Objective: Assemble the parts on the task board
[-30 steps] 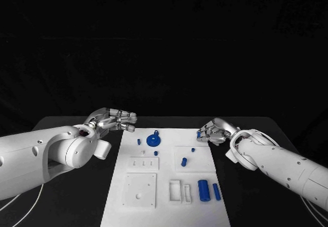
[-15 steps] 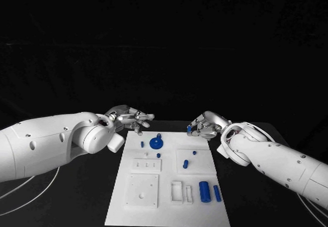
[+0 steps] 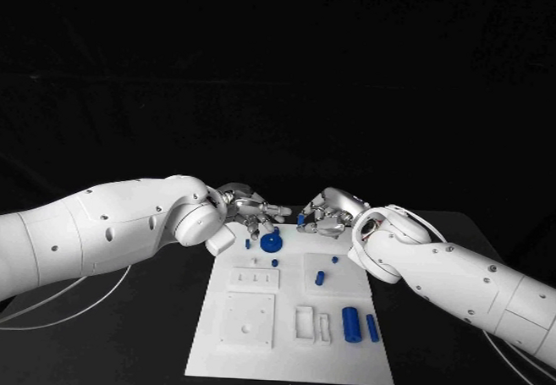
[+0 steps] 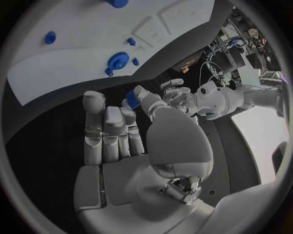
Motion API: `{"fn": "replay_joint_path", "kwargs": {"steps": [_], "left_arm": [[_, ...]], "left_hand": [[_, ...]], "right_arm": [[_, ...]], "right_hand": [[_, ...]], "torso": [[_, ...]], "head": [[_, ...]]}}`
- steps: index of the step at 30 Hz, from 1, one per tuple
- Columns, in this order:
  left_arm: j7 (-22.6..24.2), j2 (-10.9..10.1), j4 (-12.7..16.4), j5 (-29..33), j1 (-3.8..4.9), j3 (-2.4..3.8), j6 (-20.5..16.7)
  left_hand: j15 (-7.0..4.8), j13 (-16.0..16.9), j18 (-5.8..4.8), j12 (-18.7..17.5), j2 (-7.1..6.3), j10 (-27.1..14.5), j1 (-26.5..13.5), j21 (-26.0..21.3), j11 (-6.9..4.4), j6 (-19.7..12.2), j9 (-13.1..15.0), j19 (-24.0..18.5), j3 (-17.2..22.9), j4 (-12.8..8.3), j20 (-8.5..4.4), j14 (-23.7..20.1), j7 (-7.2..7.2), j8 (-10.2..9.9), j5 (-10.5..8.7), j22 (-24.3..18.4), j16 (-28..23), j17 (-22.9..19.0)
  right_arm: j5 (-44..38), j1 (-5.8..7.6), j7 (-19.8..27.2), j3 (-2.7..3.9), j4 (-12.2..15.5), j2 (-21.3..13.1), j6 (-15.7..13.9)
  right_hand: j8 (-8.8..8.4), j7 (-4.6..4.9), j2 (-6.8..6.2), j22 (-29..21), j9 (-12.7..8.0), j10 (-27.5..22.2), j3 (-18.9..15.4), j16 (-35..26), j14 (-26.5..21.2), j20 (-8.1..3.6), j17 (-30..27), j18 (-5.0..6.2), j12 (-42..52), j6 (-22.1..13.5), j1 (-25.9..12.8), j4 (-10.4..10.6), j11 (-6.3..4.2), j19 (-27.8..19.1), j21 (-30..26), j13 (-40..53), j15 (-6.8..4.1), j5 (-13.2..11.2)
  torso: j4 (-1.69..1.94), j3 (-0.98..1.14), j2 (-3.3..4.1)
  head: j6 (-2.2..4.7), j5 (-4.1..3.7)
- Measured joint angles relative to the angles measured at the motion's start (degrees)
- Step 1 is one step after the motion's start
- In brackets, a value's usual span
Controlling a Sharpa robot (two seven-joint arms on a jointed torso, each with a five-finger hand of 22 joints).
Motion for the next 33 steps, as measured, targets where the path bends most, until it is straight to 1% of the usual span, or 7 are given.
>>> {"fn": "replay_joint_path", "kwargs": {"steps": [6,8,14,17,19,23,33], "left_arm": [[-2.9,1.3,-0.6,-2.9,0.01,0.00,1.0],[-3.7,1.7,-0.8,-3.9,0.01,0.00,1.1],[-5.4,2.3,-1.3,-6.0,0.01,0.02,1.2],[-6.0,2.6,-1.4,-6.8,0.01,0.02,1.1],[-6.3,2.8,-1.5,-7.3,0.01,0.02,1.1],[-6.9,2.9,-1.6,-8.1,0.01,0.03,1.0],[-7.7,3.0,-2.0,-9.5,0.01,0.03,0.7]], "left_hand": [[0.00,0.1,0.03,0.0,-1.53,0.0,-1.5,0.0,-0.03,0.1,3.2,-0.2,1.5,1.6,-0.21,0.0,-0.13,0.0,0.00,0.3,0.2,0.0],[0.00,0.3,0.03,0.0,-2.80,0.0,-2.3,0.0,-0.03,0.1,4.0,-0.2,2.3,3.0,-0.20,0.0,-0.13,0.0,-0.25,0.4,0.2,0.0],[0.00,0.4,0.03,0.0,-5.31,0.0,-3.5,0.0,-0.03,0.3,6.3,-0.2,4.2,5.6,-0.20,0.0,-0.30,0.0,-0.24,0.6,0.2,0.0],[0.00,0.5,0.03,0.0,-5.60,0.0,-3.8,0.0,-0.03,0.3,6.8,-0.2,4.2,6.2,-0.20,0.0,-0.30,0.0,-0.24,0.6,0.2,0.0],[0.01,0.5,0.04,0.0,-6.25,0.0,-3.9,0.0,-0.03,0.3,7.3,-0.2,4.5,6.8,-0.20,0.0,-0.30,0.0,-0.24,0.7,0.2,0.0],[0.01,0.5,0.05,0.0,-6.33,0.0,-3.9,0.0,-0.03,0.3,7.7,-0.2,4.6,7.3,-0.20,0.0,-0.30,0.0,-0.24,0.7,0.2,0.0],[-0.20,0.9,0.06,-0.3,-6.49,0.0,-4.1,0.0,-0.03,0.1,9.2,-0.4,4.7,6.9,0.01,-0.2,-0.46,0.0,-0.24,0.9,0.2,0.0]], "right_arm": [[-1.4,0.32,-1.6,-0.63,0.9,0.9,-0.1],[-1.7,0.37,-2.0,-0.74,1.1,1.1,-0.1],[-2.5,0.42,-2.9,-0.98,1.8,1.3,0.0],[-2.9,0.44,-3.2,-1.05,2.3,1.4,0.2],[-3.0,0.44,-3.4,-1.08,2.5,1.4,0.3],[-3.4,0.44,-3.7,-1.16,3.0,1.4,0.6],[-3.8,0.45,-4.1,-1.38,3.4,1.4,1.6]], "right_hand": [[-0.01,0.01,-0.16,0.0,0.0,0.0,0.0,0.0,0.0,0.00,0.0,0.00,0.0,0.0,-0.2,0.0,0.00,0.0,0.0,-0.1,0.00,0.0],[-0.01,0.01,-0.22,0.0,0.0,0.0,0.0,0.0,0.0,0.00,0.0,0.00,0.0,0.0,-0.2,0.0,0.00,0.0,0.3,-0.1,0.00,0.0],[-0.03,0.01,-0.22,0.0,0.0,0.0,0.0,0.0,0.0,0.00,0.0,0.00,0.0,0.0,-0.2,0.0,0.01,0.0,0.3,-0.1,0.00,0.0],[-0.03,0.02,-0.23,0.0,0.0,0.0,0.0,0.0,0.0,0.00,0.0,0.00,0.0,0.0,-0.2,0.0,0.01,0.0,0.3,-0.1,0.00,0.0],[-0.04,0.05,-0.30,0.0,0.0,0.0,0.0,0.0,0.0,0.00,0.0,0.00,0.0,-0.1,-0.3,0.0,0.01,0.0,0.3,-0.1,0.00,0.0],[-0.07,-0.19,-0.38,0.0,0.0,0.0,0.1,0.0,0.0,0.00,0.0,0.00,-0.3,0.0,-0.4,0.1,0.01,0.0,0.3,-0.1,0.01,0.0],[0.01,-0.21,-0.46,0.0,0.0,0.0,0.3,0.0,0.0,0.00,0.0,0.00,-0.3,0.0,-0.4,-0.1,0.01,0.0,0.3,-0.2,0.01,0.0]], "torso": [[0.01,-0.04,0.08],[0.02,-0.03,0.11],[0.02,-0.01,0.16],[0.03,-0.02,0.20],[0.03,-0.03,0.21],[0.07,-0.03,0.24],[0.10,-0.07,0.28]], "head": [[-0.04,-0.21],[-0.11,-0.22],[-0.25,-0.28],[-0.27,-0.29],[-0.30,-0.30],[-0.33,-0.30],[-0.36,-0.30]]}}
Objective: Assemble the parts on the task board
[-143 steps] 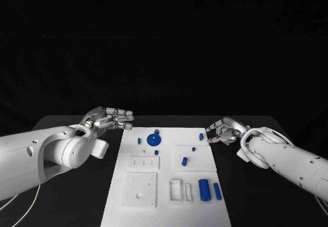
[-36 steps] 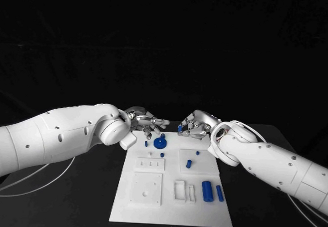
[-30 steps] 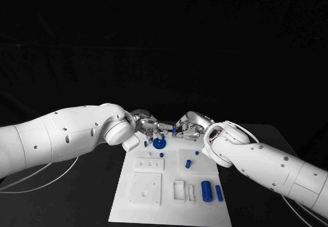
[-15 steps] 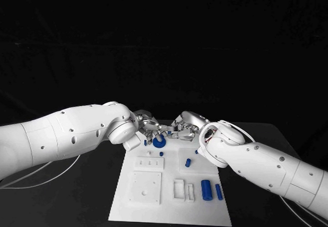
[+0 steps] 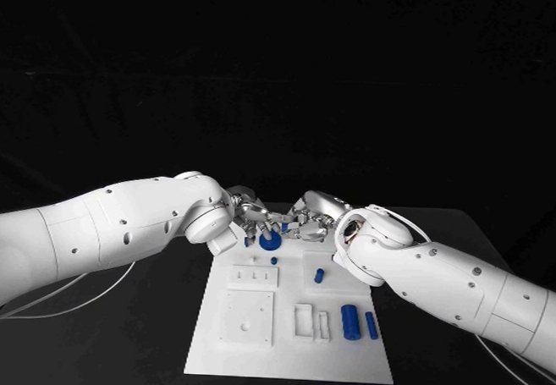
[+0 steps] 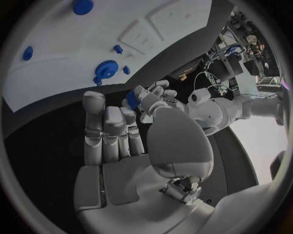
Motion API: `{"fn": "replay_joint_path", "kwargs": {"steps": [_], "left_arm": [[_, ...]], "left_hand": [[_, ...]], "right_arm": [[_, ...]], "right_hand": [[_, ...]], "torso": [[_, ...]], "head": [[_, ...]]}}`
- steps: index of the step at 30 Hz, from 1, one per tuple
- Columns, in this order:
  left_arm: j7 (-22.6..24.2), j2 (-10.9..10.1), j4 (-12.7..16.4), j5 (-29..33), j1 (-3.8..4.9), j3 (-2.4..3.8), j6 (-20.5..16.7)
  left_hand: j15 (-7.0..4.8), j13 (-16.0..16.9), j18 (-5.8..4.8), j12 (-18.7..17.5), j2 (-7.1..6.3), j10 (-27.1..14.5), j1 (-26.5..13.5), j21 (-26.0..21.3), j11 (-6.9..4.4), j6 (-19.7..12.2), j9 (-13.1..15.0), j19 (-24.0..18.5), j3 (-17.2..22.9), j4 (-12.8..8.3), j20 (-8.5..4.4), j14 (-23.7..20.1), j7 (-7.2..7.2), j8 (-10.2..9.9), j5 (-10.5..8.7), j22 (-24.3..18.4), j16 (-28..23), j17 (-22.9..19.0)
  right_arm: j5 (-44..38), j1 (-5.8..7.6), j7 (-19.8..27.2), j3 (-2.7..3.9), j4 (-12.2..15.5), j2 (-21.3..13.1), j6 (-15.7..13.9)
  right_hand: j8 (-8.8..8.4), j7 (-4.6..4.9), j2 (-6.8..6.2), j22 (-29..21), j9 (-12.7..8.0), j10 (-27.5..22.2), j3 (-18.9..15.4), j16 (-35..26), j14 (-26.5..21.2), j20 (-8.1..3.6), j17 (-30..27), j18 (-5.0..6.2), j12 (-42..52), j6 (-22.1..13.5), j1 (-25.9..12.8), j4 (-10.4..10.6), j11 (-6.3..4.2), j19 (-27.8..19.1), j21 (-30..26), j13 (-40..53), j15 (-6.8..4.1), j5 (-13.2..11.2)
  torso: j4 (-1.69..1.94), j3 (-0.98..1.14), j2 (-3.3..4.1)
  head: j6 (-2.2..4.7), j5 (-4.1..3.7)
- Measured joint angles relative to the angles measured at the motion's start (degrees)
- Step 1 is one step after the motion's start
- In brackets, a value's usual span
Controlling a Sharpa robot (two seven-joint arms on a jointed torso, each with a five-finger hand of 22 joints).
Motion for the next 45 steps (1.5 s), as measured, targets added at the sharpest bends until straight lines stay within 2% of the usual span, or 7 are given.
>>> {"fn": "replay_joint_path", "kwargs": {"steps": [3,7,12,20,28,38,45], "left_arm": [[-0.2,0.2,-0.1,-0.3,0.00,0.00,0.0],[-0.3,0.3,-0.1,-0.5,0.00,0.00,0.1],[-0.5,0.4,-0.1,-0.7,0.00,0.00,0.4],[-0.9,0.6,-0.2,-1.1,0.00,-0.02,1.4],[-1.2,0.8,-0.4,-1.4,0.00,-0.02,2.2],[-1.2,1.0,-0.5,-1.4,0.00,0.02,2.1],[-0.9,1.1,-0.6,-1.2,-0.01,0.00,2.0]], "left_hand": [[0.00,0.2,0.01,-0.2,0.75,0.0,0.8,0.0,0.00,0.1,1.7,-0.2,-0.2,-1.5,-0.21,0.0,-0.06,0.0,0.37,0.1,0.0,0.0],[0.00,0.4,0.01,-0.3,3.34,0.0,1.4,0.0,0.00,0.3,3.9,-0.2,-1.4,-5.0,-0.21,0.0,-0.30,0.0,3.14,0.3,0.0,0.0],[-0.19,0.5,0.02,-0.3,4.96,0.0,2.7,0.0,0.00,0.3,5.1,-0.6,-3.1,-8.0,-0.21,-0.2,-0.30,0.0,3.38,0.5,0.0,0.0],[-0.05,0.5,0.03,-0.6,5.39,0.0,3.1,0.0,0.00,0.3,5.1,-0.6,-3.4,-9.1,-0.21,-0.4,-0.30,0.0,3.38,0.6,0.3,0.0],[-0.05,0.5,0.02,-0.6,7.50,0.0,4.3,0.0,0.00,0.3,5.1,-0.6,-3.7,-10.9,-0.21,-0.4,-0.30,0.0,4.06,0.8,0.3,0.0],[-0.14,0.1,0.02,-1.0,10.71,0.2,7.0,0.0,-0.21,0.8,5.3,-0.8,-0.9,-14.4,-0.42,-0.6,-0.79,-0.5,11.03,1.0,0.3,0.0],[-0.19,-0.4,0.01,-1.0,11.36,0.2,6.6,0.0,-0.20,0.9,5.5,-1.0,-1.7,-15.2,-0.63,-0.7,-0.54,0.2,15.35,1.4,0.5,0.1]], "right_arm": [[-0.1,0.00,-0.1,-0.04,0.0,0.0,0.3],[-0.2,0.00,-0.2,-0.11,0.0,0.1,0.5],[-0.4,0.00,-0.3,-0.13,0.1,0.1,0.7],[-0.7,0.00,-0.5,-0.14,0.3,0.1,1.0],[-0.9,0.00,-0.7,-0.17,0.3,0.2,1.4],[-1.0,-0.01,-0.9,-0.17,0.3,0.3,1.9],[-1.1,0.00,-1.0,-0.16,0.2,0.4,2.0]], "right_hand": [[0.00,0.00,-0.22,0.0,0.0,0.0,0.0,0.0,0.0,0.00,0.0,0.00,0.0,0.0,0.1,0.0,0.00,0.0,0.0,0.0,0.00,0.0],[0.00,0.00,-0.22,0.0,0.0,0.0,0.0,0.0,0.0,0.00,0.0,0.00,0.0,0.0,0.1,0.0,0.00,0.0,0.0,0.0,0.00,0.0],[0.00,0.01,-0.22,0.0,0.0,0.0,0.0,0.0,0.0,0.00,0.0,0.00,0.0,0.0,0.1,0.0,0.00,0.0,0.0,0.0,0.00,0.0],[-0.01,0.03,-0.22,0.0,0.0,0.0,0.0,0.0,0.0,0.00,0.0,0.00,0.0,0.0,0.1,0.0,0.00,0.0,0.0,0.0,0.00,0.0],[-0.03,0.01,-0.28,0.0,0.0,0.0,0.0,0.0,0.0,0.00,0.0,0.00,0.0,0.0,0.0,0.0,0.00,0.0,0.0,0.0,0.00,0.0],[-0.22,-0.10,-0.12,0.0,0.0,0.0,0.1,0.0,0.0,0.00,0.0,0.00,0.0,0.1,0.2,-0.2,0.00,0.0,0.0,0.0,0.00,-0.1],[-0.02,-0.09,-0.12,0.0,0.0,0.0,0.1,0.0,0.0,0.00,0.0,0.00,0.0,0.1,0.3,-0.2,0.00,0.0,0.0,0.0,0.01,-0.1]], "torso": [[0.00,-0.01,0.03],[-0.04,-0.01,0.07],[-0.03,-0.01,0.09],[0.00,0.00,0.10],[-0.10,0.03,0.13],[-0.07,0.06,0.13],[-0.04,0.08,0.13]], "head": [[0.02,0.05],[-0.09,0.08],[-0.24,-0.02],[-0.42,-0.05],[-0.42,-0.03],[-0.58,-0.12],[-0.74,-0.05]]}}
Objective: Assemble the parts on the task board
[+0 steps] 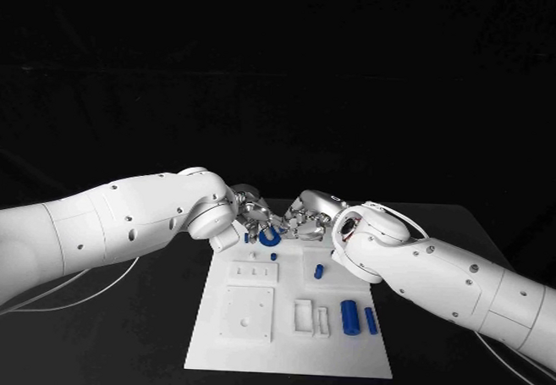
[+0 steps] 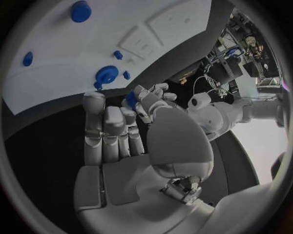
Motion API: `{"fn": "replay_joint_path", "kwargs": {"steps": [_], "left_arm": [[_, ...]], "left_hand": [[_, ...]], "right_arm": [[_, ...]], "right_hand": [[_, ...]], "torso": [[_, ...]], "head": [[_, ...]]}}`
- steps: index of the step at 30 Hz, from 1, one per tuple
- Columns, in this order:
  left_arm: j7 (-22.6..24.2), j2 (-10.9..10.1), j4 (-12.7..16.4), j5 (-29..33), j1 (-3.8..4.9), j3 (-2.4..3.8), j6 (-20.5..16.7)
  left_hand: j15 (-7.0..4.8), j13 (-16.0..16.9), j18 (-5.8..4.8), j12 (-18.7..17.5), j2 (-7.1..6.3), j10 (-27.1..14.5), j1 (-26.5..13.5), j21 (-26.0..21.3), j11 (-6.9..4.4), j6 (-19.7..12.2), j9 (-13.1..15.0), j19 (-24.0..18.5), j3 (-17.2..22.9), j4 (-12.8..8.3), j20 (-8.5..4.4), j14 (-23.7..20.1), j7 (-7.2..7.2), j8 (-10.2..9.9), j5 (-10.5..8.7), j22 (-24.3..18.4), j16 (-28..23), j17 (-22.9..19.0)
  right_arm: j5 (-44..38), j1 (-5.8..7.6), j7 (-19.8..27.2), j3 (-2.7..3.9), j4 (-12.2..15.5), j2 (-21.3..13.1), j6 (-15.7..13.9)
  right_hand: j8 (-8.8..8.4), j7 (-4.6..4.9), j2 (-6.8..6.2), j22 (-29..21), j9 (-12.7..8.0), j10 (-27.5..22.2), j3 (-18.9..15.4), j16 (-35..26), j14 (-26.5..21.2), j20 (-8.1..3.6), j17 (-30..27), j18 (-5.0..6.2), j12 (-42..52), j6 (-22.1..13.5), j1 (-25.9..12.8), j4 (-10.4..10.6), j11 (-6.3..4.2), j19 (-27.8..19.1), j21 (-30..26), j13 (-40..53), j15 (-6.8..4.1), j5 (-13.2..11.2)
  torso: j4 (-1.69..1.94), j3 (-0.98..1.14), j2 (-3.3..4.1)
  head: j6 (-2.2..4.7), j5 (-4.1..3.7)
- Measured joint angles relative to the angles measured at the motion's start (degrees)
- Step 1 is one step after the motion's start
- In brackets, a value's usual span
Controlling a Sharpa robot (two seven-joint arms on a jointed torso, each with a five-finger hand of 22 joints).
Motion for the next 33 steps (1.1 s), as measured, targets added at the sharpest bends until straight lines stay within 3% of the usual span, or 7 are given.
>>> {"fn": "replay_joint_path", "kwargs": {"steps": [9,18,21,22,26,29,33], "left_arm": [[0.3,0.1,-0.2,0.9,-0.06,-0.11,-0.3],[0.5,-0.3,0.0,1.7,-0.03,-0.73,-1.4],[0.3,-0.8,0.1,1.7,-0.03,-1.03,-1.8],[0.2,-0.9,0.2,1.6,-0.04,-1.08,-2.0],[-0.3,-1.4,0.6,1.1,-0.05,-1.26,-2.7],[-0.8,-2.0,1.0,0.5,-0.09,-1.37,-3.3],[-1.5,-3.1,1.9,-0.3,-0.12,-1.49,-4.0]], "left_hand": [[-0.20,-0.7,-0.01,0.0,0.47,0.0,-1.1,0.0,0.00,0.6,0.0,-0.5,0.9,0.2,-0.10,-0.4,0.60,0.1,5.09,0.5,0.0,-0.3],[-0.31,-0.3,-0.01,1.7,-0.61,0.0,-4.8,0.3,0.01,1.0,0.0,-1.0,7.9,-6.2,-0.19,-0.7,1.05,-0.3,8.42,0.8,0.9,0.2],[-0.33,0.0,0.00,2.9,-0.49,0.0,-5.4,0.3,-0.03,1.1,-0.1,-1.0,8.8,-7.1,-0.19,-0.7,1.08,-0.4,8.64,0.8,1.4,0.6],[-0.43,0.3,0.00,3.5,-0.47,-0.1,-6.0,0.3,-0.14,1.1,-0.1,-1.0,9.1,-7.5,-0.19,-0.6,1.09,-0.5,8.88,0.9,1.9,0.8],[-0.74,0.5,0.00,4.4,-0.73,-0.3,-7.0,0.5,-0.31,1.1,-0.1,-0.8,10.7,-9.0,-0.36,-0.3,1.10,-0.6,9.97,1.0,2.5,1.3],[-0.74,0.6,0.00,4.8,-0.88,-0.1,-7.2,0.5,-0.51,1.1,-0.1,-0.8,10.7,-9.1,-0.41,-0.2,1.10,-0.6,10.60,1.1,2.9,1.6],[-0.74,0.7,0.00,5.4,-0.85,-0.1,-7.3,0.7,-0.51,1.1,-0.1,-0.8,10.6,-9.3,-0.40,-0.2,1.10,-0.6,10.73,1.1,3.1,1.7]], "right_arm": [[0.0,0.03,0.0,0.03,-0.1,0.0,-0.1],[0.1,-0.10,0.3,-0.08,-0.1,-0.3,-0.5],[0.2,-0.13,0.6,-0.08,0.0,-0.9,-1.2],[0.2,-0.15,0.7,-0.07,0.0,-1.1,-1.4],[0.4,-0.33,1.4,-0.04,0.4,-2.3,-2.7],[0.6,-0.53,1.9,-0.04,0.9,-3.6,-3.6],[1.2,-1.02,2.6,0.28,1.8,-6.1,-4.9]], "right_hand": [[-0.01,-0.01,0.06,0.0,0.0,-0.1,0.0,0.0,0.0,0.00,0.0,0.00,0.0,-0.2,0.1,0.0,0.08,0.0,0.0,-0.2,0.00,-0.1],[0.61,1.04,-1.13,0.0,0.2,-0.8,-2.3,-1.0,0.0,0.00,-0.8,0.00,-1.5,-3.7,-1.0,1.5,0.38,0.0,-1.2,-1.5,0.00,-0.1],[0.37,1.90,-2.36,0.0,0.0,-1.4,-5.9,-1.5,-0.3,0.20,-1.2,0.00,-2.4,-6.9,-1.3,2.8,0.91,-0.2,-2.2,-2.4,0.31,0.8],[0.37,2.14,-3.42,0.0,0.0,-1.7,-9.1,-1.9,-0.6,0.44,-1.6,0.05,-2.8,-8.6,-1.5,3.7,1.20,-0.2,-3.0,-2.8,0.55,3.3],[0.37,2.65,-3.31,0.0,-0.2,-2.0,-19.8,-2.1,-0.8,0.92,-2.0,0.96,-2.9,-13.1,1.2,7.6,1.59,-0.1,-4.0,-3.5,0.77,6.5],[0.37,2.74,-3.63,0.0,-0.2,-2.0,-21.8,-2.1,-0.8,1.02,-2.3,1.36,-2.9,-13.6,2.5,9.5,1.59,0.0,-4.3,-3.9,0.77,6.5],[0.37,2.75,-3.31,0.0,-0.2,-2.0,-21.7,-2.1,-0.8,1.02,-2.3,1.37,-2.9,-13.6,3.0,9.8,1.59,0.0,-4.3,-4.1,0.77,8.4]], "torso": [[-0.03,0.03,0.00],[-0.04,0.03,-0.05],[-0.03,0.01,-0.08],[-0.03,0.01,-0.09],[0.01,0.02,-0.10],[0.04,0.03,-0.10],[0.04,0.02,-0.08]], "head": [[-0.09,0.07],[-0.20,0.08],[-0.16,0.10],[-0.14,0.14],[-0.11,0.25],[-0.13,0.37],[-0.14,0.74]]}}
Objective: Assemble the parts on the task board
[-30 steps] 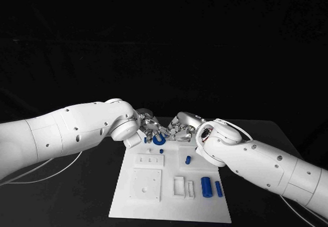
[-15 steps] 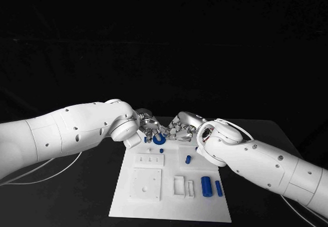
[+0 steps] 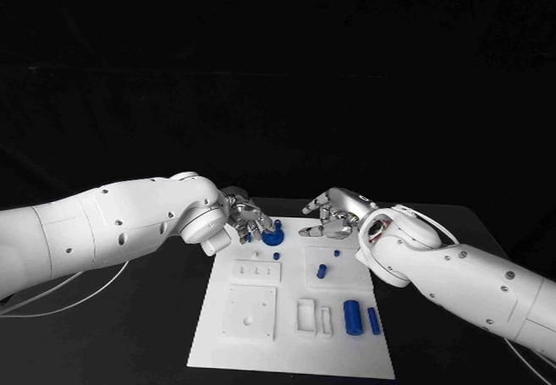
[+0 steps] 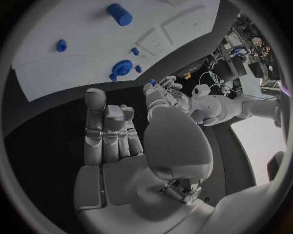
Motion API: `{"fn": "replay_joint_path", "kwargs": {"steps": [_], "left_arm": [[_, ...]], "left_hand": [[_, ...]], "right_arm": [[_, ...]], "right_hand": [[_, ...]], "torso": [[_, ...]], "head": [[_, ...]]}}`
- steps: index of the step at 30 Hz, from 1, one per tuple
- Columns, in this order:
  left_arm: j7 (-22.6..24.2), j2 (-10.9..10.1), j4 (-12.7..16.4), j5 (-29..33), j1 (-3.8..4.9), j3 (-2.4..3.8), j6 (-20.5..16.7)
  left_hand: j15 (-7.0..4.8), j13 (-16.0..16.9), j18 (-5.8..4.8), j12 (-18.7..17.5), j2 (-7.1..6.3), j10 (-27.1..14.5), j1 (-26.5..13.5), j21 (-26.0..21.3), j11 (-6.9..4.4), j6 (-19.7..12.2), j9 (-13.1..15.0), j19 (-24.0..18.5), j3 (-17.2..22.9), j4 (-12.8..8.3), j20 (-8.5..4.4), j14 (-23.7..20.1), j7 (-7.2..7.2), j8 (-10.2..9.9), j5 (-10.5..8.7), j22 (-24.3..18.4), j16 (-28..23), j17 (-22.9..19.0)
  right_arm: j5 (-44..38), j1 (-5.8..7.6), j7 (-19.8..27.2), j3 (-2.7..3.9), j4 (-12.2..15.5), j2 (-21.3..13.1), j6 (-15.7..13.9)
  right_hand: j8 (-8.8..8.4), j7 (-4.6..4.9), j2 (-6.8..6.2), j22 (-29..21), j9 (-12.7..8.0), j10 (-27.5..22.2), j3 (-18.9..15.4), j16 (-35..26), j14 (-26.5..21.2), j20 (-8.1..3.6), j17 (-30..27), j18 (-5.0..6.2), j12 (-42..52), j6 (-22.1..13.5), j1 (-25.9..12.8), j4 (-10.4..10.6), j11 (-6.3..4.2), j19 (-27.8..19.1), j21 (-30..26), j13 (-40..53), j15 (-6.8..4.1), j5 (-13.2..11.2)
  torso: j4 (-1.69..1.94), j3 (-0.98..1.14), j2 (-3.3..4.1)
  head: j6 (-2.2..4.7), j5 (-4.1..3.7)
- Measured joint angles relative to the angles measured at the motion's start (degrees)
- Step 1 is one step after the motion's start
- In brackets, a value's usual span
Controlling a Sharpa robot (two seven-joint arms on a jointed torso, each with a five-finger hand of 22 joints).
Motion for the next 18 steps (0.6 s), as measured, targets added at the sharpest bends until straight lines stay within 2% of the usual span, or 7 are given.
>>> {"fn": "replay_joint_path", "kwargs": {"steps": [5,8,11,13,18], "left_arm": [[-0.7,-1.5,1.5,-1.0,-0.06,-0.14,-0.7],[-1.0,-2.7,3.0,-1.7,-0.11,-0.24,-1.2],[-1.2,-4.2,5.1,-2.8,-0.24,-0.35,-1.8],[-1.3,-5.0,6.4,-3.8,-0.43,-0.39,-2.3],[-1.5,-5.9,8.1,-6.0,-1.26,-0.42,-3.8]], "left_hand": [[0.00,0.3,0.00,1.3,-0.19,0.0,-0.6,0.0,0.00,0.0,0.0,0.0,0.5,-0.5,0.00,0.0,0.01,0.1,0.00,0.1,0.5,0.3],[-0.40,0.7,-0.01,2.6,-0.34,0.0,-0.7,0.0,-0.41,0.0,0.0,0.3,0.5,-0.5,-0.32,0.4,0.02,0.1,0.19,0.1,1.6,0.8],[-0.93,1.4,-0.07,5.1,-0.64,0.0,-1.0,-0.1,-0.83,0.0,0.0,1.6,0.3,-0.7,-0.87,0.9,0.02,0.7,2.85,0.2,3.1,2.0],[-1.19,1.9,-0.07,7.4,-0.93,0.1,-1.3,-0.9,-0.98,0.0,0.0,3.0,0.2,-0.7,-1.09,1.6,0.02,0.9,3.99,0.4,5.3,5.1],[-1.22,2.4,-0.13,10.5,-0.88,0.2,-2.2,-2.2,-1.07,0.0,0.0,3.9,1.0,-0.3,-1.20,1.8,0.02,1.2,5.35,2.9,8.5,10.0]], "right_arm": [[1.2,-0.36,0.7,0.65,0.5,-2.7,-1.2],[2.3,-0.48,0.9,1.10,0.6,-4.2,-1.8],[3.8,-0.52,1.1,1.59,0.6,-5.4,-2.3],[4.8,-0.53,1.2,1.85,0.6,-6.1,-2.6],[6.7,-0.56,1.4,2.20,0.6,-7.0,-3.3]], "right_hand": [[0.00,-0.05,0.00,0.0,0.0,0.0,0.0,0.0,0.0,0.00,-0.1,0.00,0.0,0.4,0.0,0.0,0.00,0.0,0.0,-0.1,0.00,0.6],[0.00,-0.02,0.00,0.0,0.0,0.0,0.2,0.0,0.0,0.00,-0.1,0.00,0.0,0.4,0.0,-0.2,0.00,0.0,0.0,-0.2,0.00,0.8],[0.00,-0.20,0.00,0.0,0.0,0.0,0.2,0.0,0.0,0.00,-0.1,-0.01,0.0,0.6,0.0,-0.2,0.00,0.0,0.0,-0.2,0.00,0.9],[0.00,-0.20,0.00,0.0,0.0,0.0,0.2,0.0,0.0,-0.01,-0.1,-0.01,0.0,0.6,0.0,-0.2,0.00,0.0,0.0,-0.3,0.00,1.2],[0.01,-0.01,0.23,0.0,0.0,0.0,0.3,0.0,0.0,-0.01,-0.2,-0.01,0.0,0.8,0.2,-0.3,0.00,0.0,0.0,-0.4,0.00,1.3]], "torso": [[-0.14,0.08,0.05],[-0.20,0.12,0.06],[-0.23,0.15,0.07],[-0.20,0.17,0.09],[0.02,0.15,0.10]], "head": [[-0.16,0.64],[-0.32,0.96],[-0.53,0.97],[-0.74,0.94],[-1.35,1.20]]}}
